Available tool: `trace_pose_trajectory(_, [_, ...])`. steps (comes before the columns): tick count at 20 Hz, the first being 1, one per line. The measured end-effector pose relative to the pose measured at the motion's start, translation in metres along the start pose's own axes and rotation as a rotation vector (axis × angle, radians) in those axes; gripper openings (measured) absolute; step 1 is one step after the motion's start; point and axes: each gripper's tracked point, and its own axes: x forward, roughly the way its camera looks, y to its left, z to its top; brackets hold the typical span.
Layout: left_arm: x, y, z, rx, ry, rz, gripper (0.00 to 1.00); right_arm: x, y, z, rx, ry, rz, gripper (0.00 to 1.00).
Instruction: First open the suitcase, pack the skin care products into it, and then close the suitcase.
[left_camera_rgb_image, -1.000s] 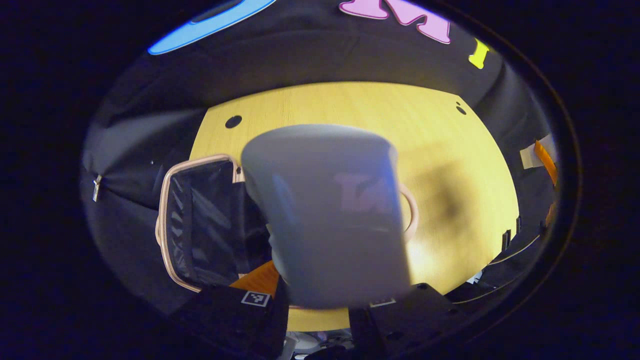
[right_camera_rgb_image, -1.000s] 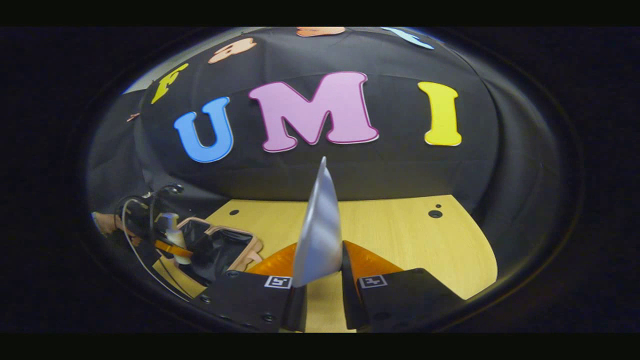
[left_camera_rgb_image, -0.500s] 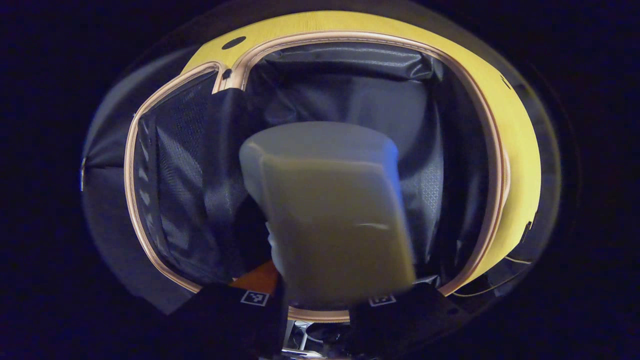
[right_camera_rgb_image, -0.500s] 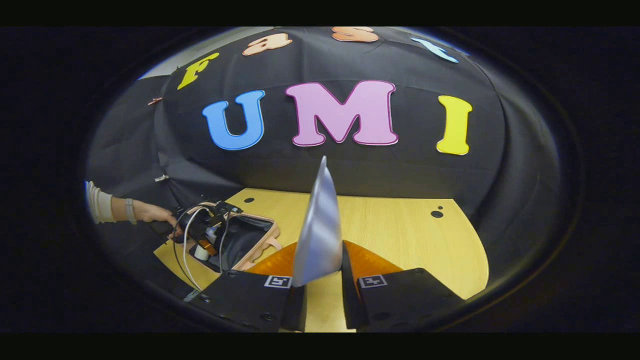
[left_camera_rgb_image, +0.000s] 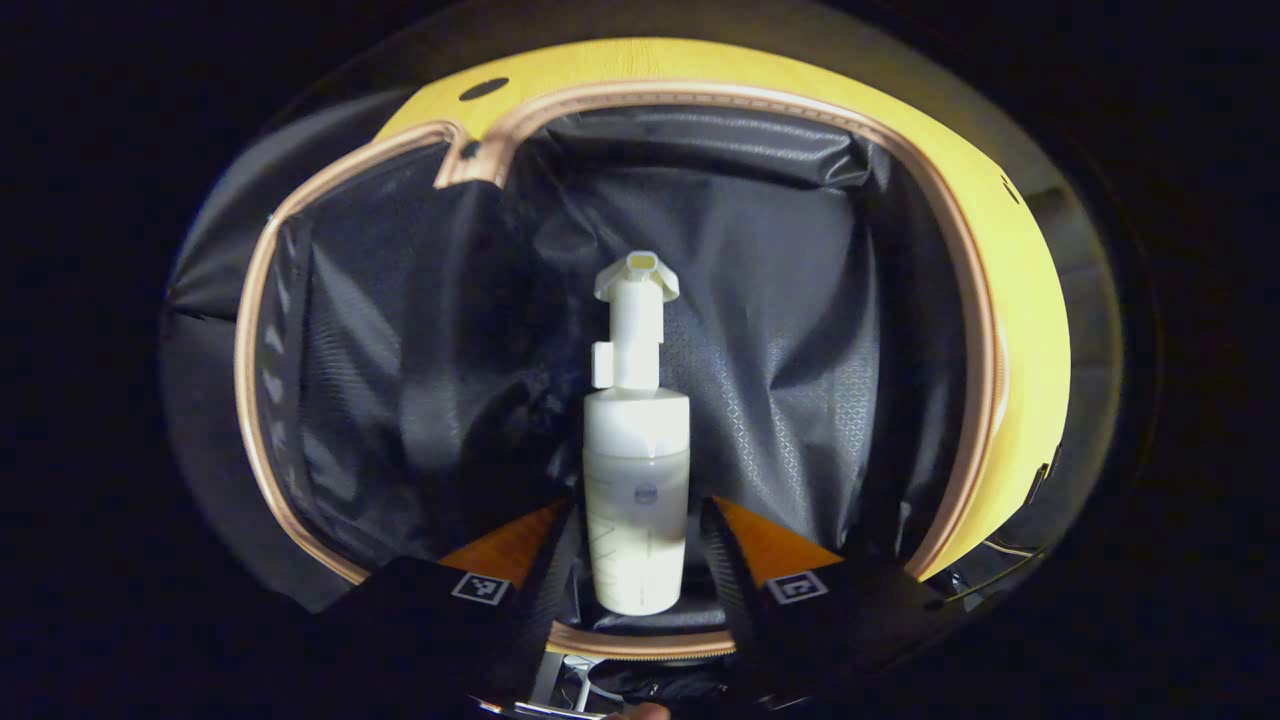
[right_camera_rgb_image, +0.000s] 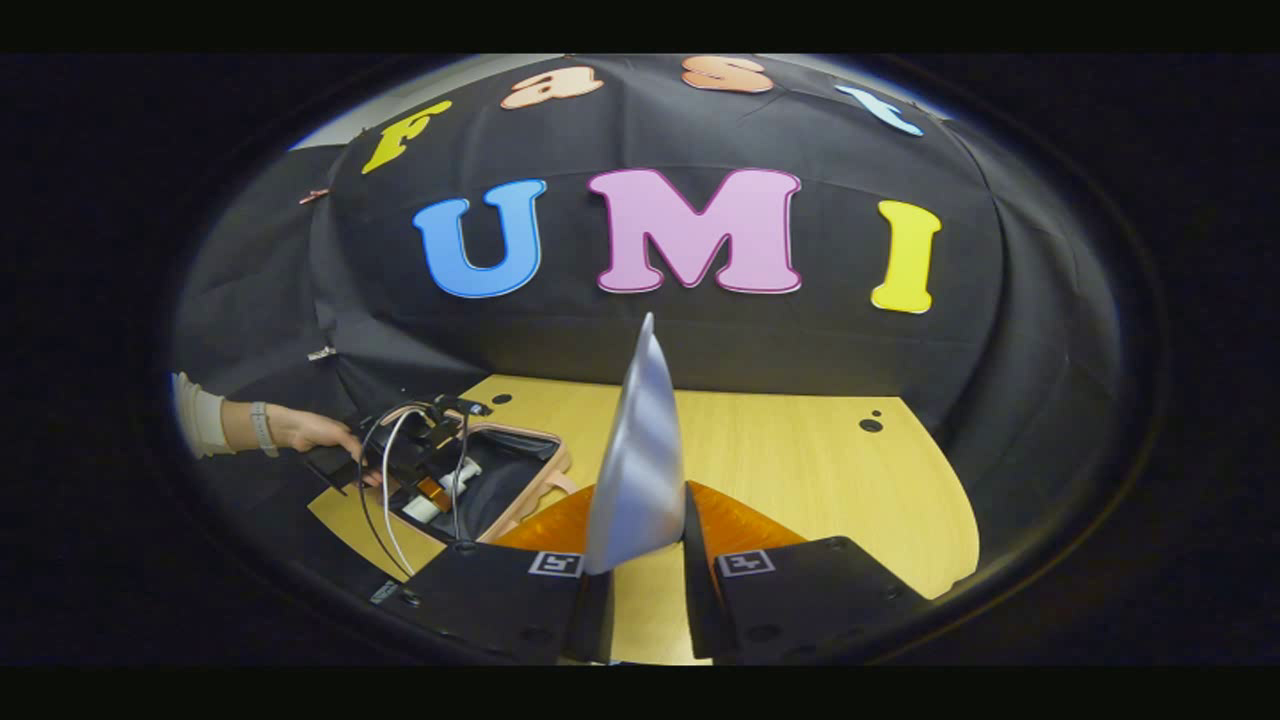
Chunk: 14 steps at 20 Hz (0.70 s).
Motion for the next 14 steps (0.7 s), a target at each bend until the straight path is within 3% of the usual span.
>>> trace_pose_trajectory(3, [-0.043,0.019,0.016,0.078,-0.183,0.064,0.91,0.012,0.038,-0.001,-0.002,0.023,0.067,0.33])
trace_pose_trajectory(8, [-0.128,0.055,0.010,0.063,-0.510,0.044,0.95,0.053,0.122,-0.011,0.086,0.129,0.257,0.33])
trace_pose_trajectory(14, [-0.156,0.120,-0.052,-0.071,-0.566,0.045,0.96,0.119,0.203,-0.069,0.257,0.418,0.351,0.34])
